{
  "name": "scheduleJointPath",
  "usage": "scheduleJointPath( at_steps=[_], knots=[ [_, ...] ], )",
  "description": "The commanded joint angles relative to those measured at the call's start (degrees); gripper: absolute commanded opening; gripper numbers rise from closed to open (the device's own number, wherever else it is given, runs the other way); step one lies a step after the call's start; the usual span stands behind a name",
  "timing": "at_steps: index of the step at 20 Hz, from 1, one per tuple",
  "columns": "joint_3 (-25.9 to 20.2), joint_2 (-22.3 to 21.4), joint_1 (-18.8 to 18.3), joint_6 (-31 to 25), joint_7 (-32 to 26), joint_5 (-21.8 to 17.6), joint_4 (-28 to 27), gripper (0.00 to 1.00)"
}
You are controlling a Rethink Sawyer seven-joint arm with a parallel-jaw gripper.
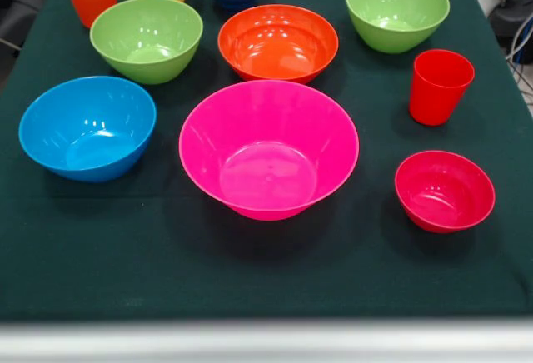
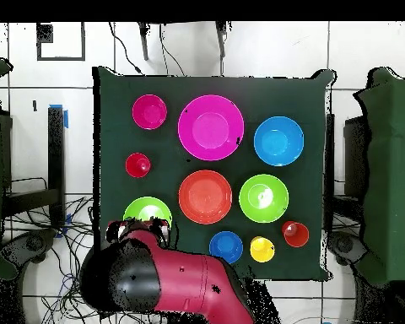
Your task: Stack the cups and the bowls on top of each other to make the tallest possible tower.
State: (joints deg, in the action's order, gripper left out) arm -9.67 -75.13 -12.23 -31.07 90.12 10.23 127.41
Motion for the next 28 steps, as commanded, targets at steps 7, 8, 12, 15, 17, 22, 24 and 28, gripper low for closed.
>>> scheduleJointPath(
  at_steps=[7, 8, 12, 15, 17, 22, 24, 28],
  knots=[
    [-4.82, 11.68, 0.86, -4.67, 2.58, -6.28, -12.16, 1.00],
    [-4.52, 12.61, 1.34, -5.36, 3.19, -6.72, -13.71, 1.00],
    [-3.79, 16.10, 2.71, -6.37, 4.37, -7.26, -18.21, 1.00],
    [-3.77, 17.84, 2.74, -5.29, 4.08, -6.89, -19.21, 1.00],
    [-3.34, 19.21, 3.20, -4.61, 4.42, -7.30, -20.34, 1.00],
    [-2.87, 22.26, 3.82, -4.83, 4.57, -7.49, -23.59, 1.00],
    [-3.23, 23.72, 3.70, -4.51, 4.21, -7.04, -24.62, 1.00],
    [-3.33, 27.16, 3.99, -3.64, 3.52, -7.40, -27.66, 1.00]
  ],
)
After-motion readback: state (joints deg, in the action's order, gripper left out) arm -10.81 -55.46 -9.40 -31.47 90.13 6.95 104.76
